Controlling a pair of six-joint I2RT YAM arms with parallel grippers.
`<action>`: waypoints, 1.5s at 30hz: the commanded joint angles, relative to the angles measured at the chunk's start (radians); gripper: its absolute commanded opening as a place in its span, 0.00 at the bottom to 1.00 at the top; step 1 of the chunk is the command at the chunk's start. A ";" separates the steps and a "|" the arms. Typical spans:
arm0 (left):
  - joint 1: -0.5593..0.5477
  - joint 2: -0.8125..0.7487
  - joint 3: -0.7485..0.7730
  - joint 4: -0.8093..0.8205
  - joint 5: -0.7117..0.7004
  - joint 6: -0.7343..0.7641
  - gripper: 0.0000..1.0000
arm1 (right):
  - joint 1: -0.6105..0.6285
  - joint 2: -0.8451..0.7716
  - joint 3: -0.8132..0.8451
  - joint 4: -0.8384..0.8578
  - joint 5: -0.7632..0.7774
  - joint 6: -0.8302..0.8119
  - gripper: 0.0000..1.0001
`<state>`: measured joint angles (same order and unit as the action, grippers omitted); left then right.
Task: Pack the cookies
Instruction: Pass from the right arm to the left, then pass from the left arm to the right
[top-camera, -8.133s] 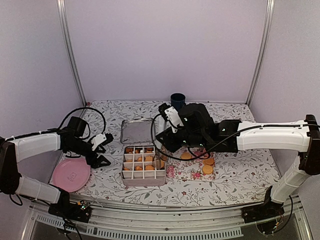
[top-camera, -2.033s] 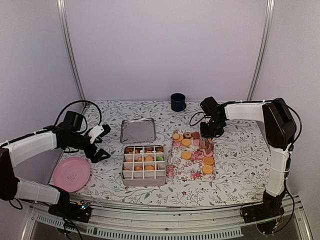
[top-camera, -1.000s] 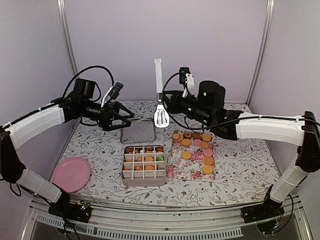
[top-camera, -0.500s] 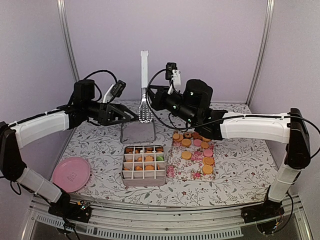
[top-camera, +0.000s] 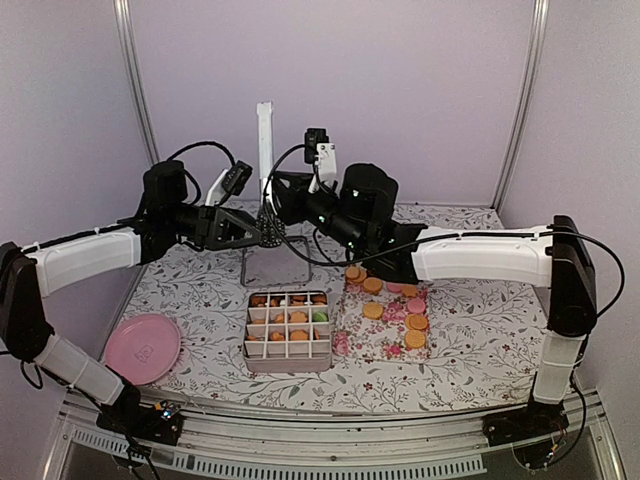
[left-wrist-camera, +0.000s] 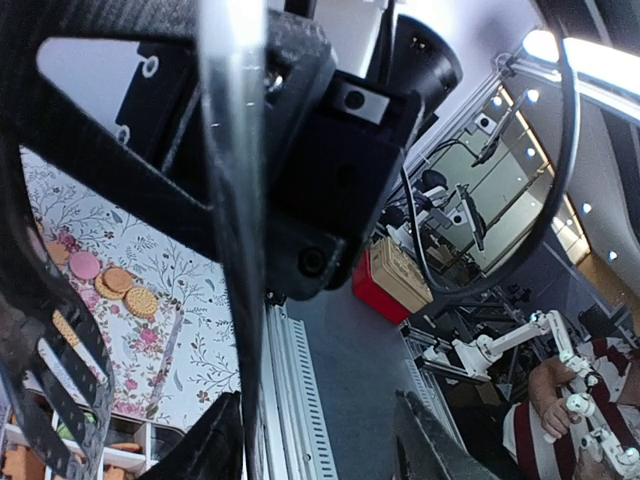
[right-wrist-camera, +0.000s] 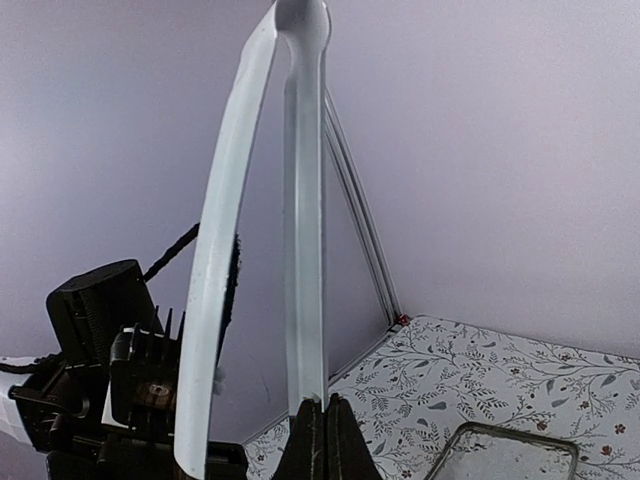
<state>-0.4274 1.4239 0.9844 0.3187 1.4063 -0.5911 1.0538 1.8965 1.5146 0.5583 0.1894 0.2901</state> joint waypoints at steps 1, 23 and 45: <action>-0.001 0.010 -0.004 0.042 0.008 -0.009 0.46 | 0.017 0.022 0.045 0.078 0.016 -0.043 0.00; -0.026 0.049 0.220 -0.992 -0.371 1.064 0.00 | -0.161 -0.301 -0.194 -0.311 -0.615 -0.113 0.99; -0.201 0.082 0.245 -1.260 -0.610 1.346 0.00 | -0.166 -0.332 -0.116 -0.677 -0.939 -0.326 0.94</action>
<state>-0.6090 1.5017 1.1969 -0.9138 0.7937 0.7162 0.8852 1.5154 1.3495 -0.0166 -0.6067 0.0208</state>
